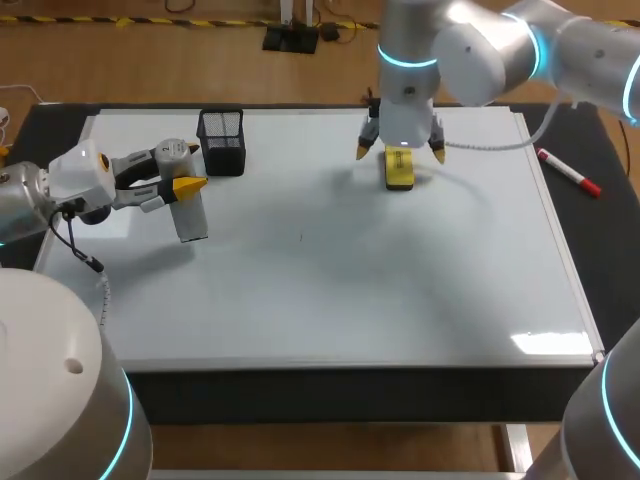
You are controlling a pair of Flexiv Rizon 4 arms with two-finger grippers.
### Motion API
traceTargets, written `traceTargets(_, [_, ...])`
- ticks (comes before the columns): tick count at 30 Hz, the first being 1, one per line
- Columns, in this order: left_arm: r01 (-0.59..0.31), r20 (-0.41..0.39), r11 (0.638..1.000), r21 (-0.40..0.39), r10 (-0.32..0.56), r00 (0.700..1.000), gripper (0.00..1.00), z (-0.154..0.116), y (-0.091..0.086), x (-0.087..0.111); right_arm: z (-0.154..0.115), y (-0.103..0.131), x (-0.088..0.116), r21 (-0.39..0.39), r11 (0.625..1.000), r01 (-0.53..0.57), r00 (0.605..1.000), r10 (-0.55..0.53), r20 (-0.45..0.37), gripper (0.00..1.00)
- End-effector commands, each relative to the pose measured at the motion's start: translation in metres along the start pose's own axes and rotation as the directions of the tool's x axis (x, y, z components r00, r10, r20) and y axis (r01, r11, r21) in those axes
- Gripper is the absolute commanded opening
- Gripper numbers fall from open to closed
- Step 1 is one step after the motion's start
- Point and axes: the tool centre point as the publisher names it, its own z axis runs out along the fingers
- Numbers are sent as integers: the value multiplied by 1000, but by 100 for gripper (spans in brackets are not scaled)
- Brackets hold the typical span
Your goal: Pick up the inspection probe, press it on each red-marked spot on the whiteboard one by one, put down the probe, pick up the eraser, and wipe off all the red marks.
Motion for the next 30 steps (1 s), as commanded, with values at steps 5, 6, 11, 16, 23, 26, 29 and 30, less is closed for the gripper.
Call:
traceTargets(5, [1, -1, 1000, -3, -1, 1000, 0, 0, -2, 0, -30, 7, 30, -86, 962, -258, 960, 265, 87, 100])
traceTargets(6, [1, -1, 1000, -3, -1, 1000, 0, 0, -2, 0, -32, 6, 33, -106, 947, -302, 945, 313, 97, 100])
traceTargets(11, [1, -1, 1000, -3, -1, 1000, 0, 0, -2, 0, -45, 4, 46, -189, 889, -416, 880, 446, 161, 100])
traceTargets(16, [1, -1, 1000, -3, -1, 1000, 0, 0, -2, 0, -60, 0, 56, -235, 821, -521, 803, 565, 192, 100])
traceTargets(23, [1, -1, 1000, -3, -1, 1000, 0, 0, -2, 0, -75, -8, 65, -314, 718, -621, 690, 691, 217, 100])
traceTargets(26, [1, -1, 1000, -3, -1, 1000, 0, 0, -2, 0, -83, -11, 71, -355, 687, -634, 643, 724, 250, 100])
traceTargets(29, [1, -1, 1000, -3, -1, 1000, 0, 0, -2, 0, -91, -13, 79, -390, 650, -653, 589, 759, 278, 100])
traceTargets(30, [1, -1, 1000, -3, -1, 1000, 0, 0, -2, 0, -94, -14, 82, -406, 632, -660, 572, 773, 275, 100])
